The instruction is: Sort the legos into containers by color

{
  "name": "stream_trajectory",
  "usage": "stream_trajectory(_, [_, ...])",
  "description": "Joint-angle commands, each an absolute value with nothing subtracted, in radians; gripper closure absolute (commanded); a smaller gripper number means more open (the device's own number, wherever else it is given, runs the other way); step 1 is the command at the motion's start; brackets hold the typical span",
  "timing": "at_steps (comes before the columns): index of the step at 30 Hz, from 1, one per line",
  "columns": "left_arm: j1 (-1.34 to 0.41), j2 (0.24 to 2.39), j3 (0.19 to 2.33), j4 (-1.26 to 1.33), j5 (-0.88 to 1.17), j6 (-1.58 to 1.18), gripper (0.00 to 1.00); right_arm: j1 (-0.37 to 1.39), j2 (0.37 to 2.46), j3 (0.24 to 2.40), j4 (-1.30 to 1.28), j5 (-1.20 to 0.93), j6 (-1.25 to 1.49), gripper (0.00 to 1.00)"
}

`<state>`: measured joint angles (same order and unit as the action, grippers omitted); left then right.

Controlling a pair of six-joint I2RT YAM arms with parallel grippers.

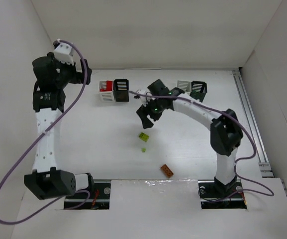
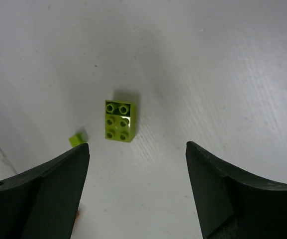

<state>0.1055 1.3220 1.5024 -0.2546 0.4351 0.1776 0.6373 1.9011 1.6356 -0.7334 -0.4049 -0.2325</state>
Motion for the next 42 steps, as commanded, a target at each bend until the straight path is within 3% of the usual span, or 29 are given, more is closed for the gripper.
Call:
stream_trajectory(1, [0.130,1.231,1.396,-0.270,0.407,0.179,0.00,0.698,1.969,1.632,-0.699,-0.304,-0.241,0.17])
stream_trajectory(6, [0.130,1.155,1.273,-0.261,0.396,0.179,0.00,0.759,2.055,1.681,-0.699,-0.249,-0.219,0.17])
stream_trajectory(28, [0.130,1.172,1.232,-0.207,0.387,0.160,0.00,0.871,2.112,1.634,-0.693,-0.127,-0.209,0.21])
stream_trajectory(34, [0.130,1.181,1.232,-0.189,0.387,0.160,0.00,0.871,2.123,1.624,-0.684,-0.049,-0.190,0.30])
stream_trajectory(36, [0.130,1.181,1.232,-0.189,0.387,0.160,0.00,0.871,2.123,1.615,-0.684,-0.038,-0.190,0.38])
stream_trajectory(38, [0.130,1.190,1.232,-0.189,0.387,0.160,0.00,0.871,2.123,1.605,-0.684,-0.028,-0.190,0.47])
stream_trajectory(39, [0.130,1.199,1.241,-0.189,0.387,0.160,0.00,0.871,2.123,1.605,-0.684,-0.028,-0.190,0.57])
stream_trajectory(42, [0.130,1.212,1.253,-0.201,0.397,0.150,0.00,0.871,2.105,1.605,-0.684,-0.028,-0.190,0.75])
